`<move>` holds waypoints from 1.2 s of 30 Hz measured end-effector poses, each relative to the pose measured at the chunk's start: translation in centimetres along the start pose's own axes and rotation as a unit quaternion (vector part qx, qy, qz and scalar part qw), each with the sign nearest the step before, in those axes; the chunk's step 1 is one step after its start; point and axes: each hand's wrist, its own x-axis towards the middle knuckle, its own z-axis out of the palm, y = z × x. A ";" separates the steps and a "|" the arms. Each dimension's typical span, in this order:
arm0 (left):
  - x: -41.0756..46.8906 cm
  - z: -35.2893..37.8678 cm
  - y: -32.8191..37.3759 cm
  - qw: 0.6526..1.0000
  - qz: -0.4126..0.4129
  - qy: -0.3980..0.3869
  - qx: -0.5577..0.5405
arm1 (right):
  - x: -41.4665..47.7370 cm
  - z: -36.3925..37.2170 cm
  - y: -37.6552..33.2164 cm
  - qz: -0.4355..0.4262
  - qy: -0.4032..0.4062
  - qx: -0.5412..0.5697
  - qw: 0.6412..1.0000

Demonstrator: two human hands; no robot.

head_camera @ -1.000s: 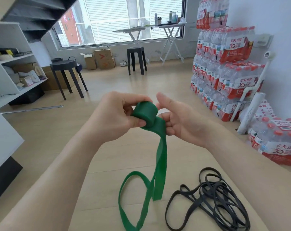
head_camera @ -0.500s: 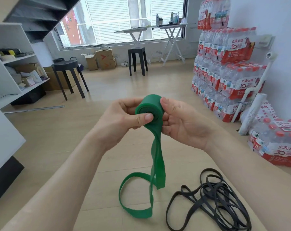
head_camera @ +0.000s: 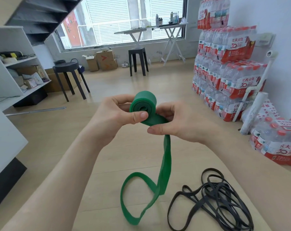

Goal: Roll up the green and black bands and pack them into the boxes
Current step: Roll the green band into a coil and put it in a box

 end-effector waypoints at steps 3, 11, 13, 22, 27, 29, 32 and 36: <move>-0.2 0.0 0.2 0.999 -0.007 -0.019 0.037 | -0.1 -0.3 0.1 -0.013 0.015 -0.078 0.997; -0.1 0.3 0.4 0.988 -0.029 -0.013 0.149 | 0.1 -0.3 0.6 -0.045 0.026 -0.149 0.987; -0.1 0.2 0.3 0.987 -0.037 -0.010 0.153 | 0.0 -0.4 0.5 -0.059 0.028 -0.154 0.986; -0.1 0.3 0.2 0.989 -0.076 0.038 0.118 | 0.1 1.1 1.1 -0.116 0.046 -0.205 0.971; -0.3 0.9 0.8 0.986 -0.022 0.049 0.160 | 0.2 0.4 1.1 -0.037 0.013 -0.089 0.995; -0.6 0.6 1.2 0.986 -0.023 0.004 0.163 | -0.1 -0.2 0.9 -0.010 0.004 -0.028 1.000; -0.8 0.3 1.3 0.952 0.048 0.008 0.303 | -0.4 -0.9 1.0 0.024 -0.038 0.099 0.994; -1.4 0.8 2.6 0.894 0.162 0.036 0.416 | -0.6 -1.4 0.6 0.024 -0.130 0.284 0.950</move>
